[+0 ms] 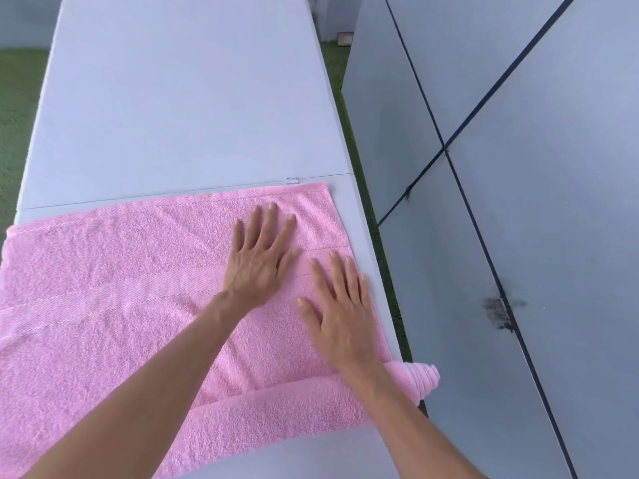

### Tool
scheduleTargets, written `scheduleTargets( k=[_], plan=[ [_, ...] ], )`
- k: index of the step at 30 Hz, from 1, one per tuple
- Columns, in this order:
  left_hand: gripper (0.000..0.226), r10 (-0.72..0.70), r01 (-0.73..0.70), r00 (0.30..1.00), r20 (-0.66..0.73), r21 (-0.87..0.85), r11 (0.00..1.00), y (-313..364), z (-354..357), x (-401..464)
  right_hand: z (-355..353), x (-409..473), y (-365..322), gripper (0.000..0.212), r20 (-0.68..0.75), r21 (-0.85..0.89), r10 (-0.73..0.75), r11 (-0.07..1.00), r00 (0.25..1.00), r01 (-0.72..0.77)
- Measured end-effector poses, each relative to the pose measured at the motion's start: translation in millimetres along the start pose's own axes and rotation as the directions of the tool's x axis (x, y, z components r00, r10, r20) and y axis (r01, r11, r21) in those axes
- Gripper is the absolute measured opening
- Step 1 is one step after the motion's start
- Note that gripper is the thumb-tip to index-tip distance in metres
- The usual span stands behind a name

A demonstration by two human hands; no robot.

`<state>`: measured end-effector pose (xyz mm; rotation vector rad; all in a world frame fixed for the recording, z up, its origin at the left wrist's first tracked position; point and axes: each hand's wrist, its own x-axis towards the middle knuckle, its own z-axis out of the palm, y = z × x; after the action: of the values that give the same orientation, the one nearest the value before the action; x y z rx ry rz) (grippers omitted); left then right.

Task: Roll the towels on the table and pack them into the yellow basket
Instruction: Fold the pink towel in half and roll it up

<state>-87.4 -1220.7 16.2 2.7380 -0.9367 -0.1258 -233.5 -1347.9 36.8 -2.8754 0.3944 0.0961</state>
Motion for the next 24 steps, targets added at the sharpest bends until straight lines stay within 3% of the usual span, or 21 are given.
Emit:
scheduleTargets(
  k=[8,14,20,24],
  plan=[
    [0.054,0.099,-0.102,0.994,-0.035,-0.09,0.991,38,6,46,-3,-4,9,0.062,-0.015,0.043,0.115,0.993,0.993,-0.114],
    [0.04,0.061,-0.083,0.975,-0.216,-0.091,0.992,26,-12,74,-5,-3,4,0.044,-0.124,0.121,0.154,0.983,0.98,-0.139],
    [0.026,-0.085,0.041,0.985,-0.149,-0.277,0.96,44,-20,114,-15,6,6,0.043,-0.184,0.311,0.351,0.907,0.918,-0.284],
    [0.022,-0.066,0.009,0.99,-0.125,-0.409,0.913,63,-20,125,-21,11,12,0.04,-0.172,0.327,0.404,0.884,0.899,-0.335]
  ],
)
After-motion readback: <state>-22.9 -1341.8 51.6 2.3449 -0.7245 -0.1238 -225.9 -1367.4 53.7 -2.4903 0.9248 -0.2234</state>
